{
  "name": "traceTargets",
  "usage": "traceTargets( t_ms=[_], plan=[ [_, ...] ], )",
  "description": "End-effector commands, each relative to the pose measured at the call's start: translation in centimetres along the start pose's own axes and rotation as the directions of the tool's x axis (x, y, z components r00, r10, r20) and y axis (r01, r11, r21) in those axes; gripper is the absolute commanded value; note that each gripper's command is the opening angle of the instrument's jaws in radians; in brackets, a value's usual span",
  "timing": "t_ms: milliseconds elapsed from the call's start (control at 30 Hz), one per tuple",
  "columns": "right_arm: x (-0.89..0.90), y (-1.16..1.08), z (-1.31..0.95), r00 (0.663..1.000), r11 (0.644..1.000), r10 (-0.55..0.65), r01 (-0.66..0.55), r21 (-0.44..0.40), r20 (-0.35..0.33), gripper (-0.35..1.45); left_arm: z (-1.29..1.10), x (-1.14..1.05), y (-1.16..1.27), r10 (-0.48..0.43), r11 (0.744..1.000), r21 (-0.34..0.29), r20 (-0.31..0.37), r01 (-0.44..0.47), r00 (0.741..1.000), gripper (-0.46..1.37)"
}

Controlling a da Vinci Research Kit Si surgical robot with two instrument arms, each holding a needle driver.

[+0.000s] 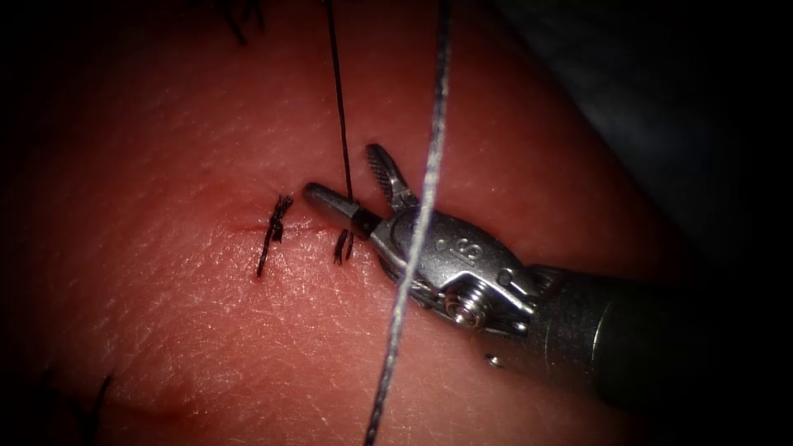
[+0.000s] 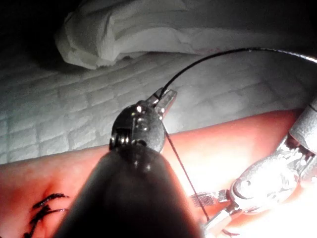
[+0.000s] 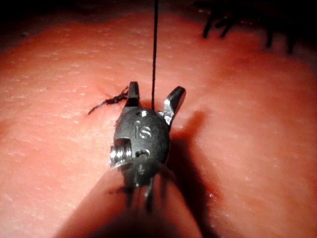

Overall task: Wound Closure
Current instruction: Cut the suture with the right gripper

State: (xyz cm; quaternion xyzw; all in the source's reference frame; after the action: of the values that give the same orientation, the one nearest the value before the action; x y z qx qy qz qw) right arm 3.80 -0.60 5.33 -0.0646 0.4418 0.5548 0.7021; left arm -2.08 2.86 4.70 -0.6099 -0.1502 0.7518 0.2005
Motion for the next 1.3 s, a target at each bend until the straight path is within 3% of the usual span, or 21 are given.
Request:
traceTargets(
  t_ms=[33,133,267,500,1300],
  plan=[
    [0.00,-0.01,0.03,1.000,1.000,0.000,0.000,0.005,-0.001,0.79,0.01,0.00,0.00,0.000,1.000,-0.011,-0.001,0.000,1.000,-0.35],
    [-0.01,-0.03,0.08,1.000,1.000,0.001,-0.001,0.017,-0.002,0.71,0.02,0.01,0.01,0.001,1.000,-0.012,-0.003,-0.001,1.000,-0.35],
    [-0.01,-0.05,0.18,1.000,1.000,0.002,-0.002,0.012,-0.003,0.83,0.04,0.04,0.04,0.003,1.000,-0.015,-0.006,-0.003,1.000,-0.35],
    [0.00,-0.03,0.29,1.000,1.000,0.004,-0.004,0.021,-0.003,0.77,0.06,0.06,0.06,0.004,1.000,-0.016,-0.008,-0.004,1.000,-0.35],
    [0.02,-0.08,0.61,1.000,1.000,0.010,-0.010,0.021,-0.004,0.87,0.11,0.12,0.12,0.008,1.000,-0.029,-0.018,-0.008,1.000,-0.35]
  ],
)
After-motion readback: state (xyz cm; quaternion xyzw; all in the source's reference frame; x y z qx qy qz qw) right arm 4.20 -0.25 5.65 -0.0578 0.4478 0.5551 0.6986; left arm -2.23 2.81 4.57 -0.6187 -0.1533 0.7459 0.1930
